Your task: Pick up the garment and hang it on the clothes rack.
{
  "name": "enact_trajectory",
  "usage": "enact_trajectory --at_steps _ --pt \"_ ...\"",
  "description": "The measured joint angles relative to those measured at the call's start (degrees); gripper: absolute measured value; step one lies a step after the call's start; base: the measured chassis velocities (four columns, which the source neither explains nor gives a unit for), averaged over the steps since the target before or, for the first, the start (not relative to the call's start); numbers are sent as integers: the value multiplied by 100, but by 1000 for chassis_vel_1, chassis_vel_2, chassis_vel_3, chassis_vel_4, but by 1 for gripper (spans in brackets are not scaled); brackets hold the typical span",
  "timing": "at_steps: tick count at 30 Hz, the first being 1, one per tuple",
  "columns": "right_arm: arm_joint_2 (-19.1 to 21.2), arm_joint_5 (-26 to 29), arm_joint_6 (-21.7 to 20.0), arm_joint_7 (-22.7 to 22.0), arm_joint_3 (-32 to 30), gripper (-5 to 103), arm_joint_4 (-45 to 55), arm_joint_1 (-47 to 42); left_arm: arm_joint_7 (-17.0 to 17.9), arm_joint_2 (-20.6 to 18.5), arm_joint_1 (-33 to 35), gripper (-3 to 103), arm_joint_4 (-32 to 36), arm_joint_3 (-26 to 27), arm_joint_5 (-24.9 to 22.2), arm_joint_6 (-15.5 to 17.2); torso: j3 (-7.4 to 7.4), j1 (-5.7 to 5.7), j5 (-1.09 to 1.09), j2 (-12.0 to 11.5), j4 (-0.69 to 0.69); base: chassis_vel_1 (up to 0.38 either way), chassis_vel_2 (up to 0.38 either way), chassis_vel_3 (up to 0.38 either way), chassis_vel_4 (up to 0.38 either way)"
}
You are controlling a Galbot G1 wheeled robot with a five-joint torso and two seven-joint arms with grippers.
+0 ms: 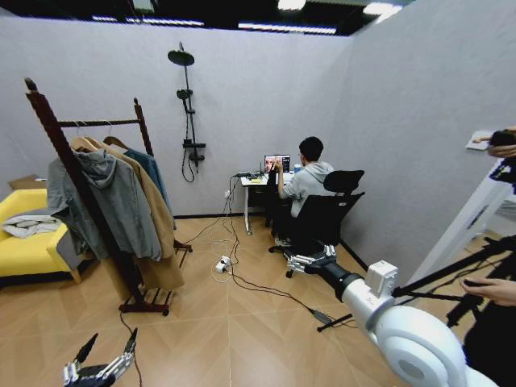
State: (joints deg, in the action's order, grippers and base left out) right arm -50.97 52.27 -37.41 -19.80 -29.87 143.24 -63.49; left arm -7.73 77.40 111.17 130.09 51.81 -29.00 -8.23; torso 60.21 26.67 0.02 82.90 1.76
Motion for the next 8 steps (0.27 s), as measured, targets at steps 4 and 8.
enact_trajectory --at_steps 4,8 --pt "-5 -21 64 0 73 100 0 10 0 0 0 100 0 0 0 0 0 -2 -3 1 -1 139 -157 -139 128" --pt "-23 -51 108 40 98 100 0 -26 0 0 0 100 0 0 0 0 -1 -4 -2 2 0 95 -78 -106 91"
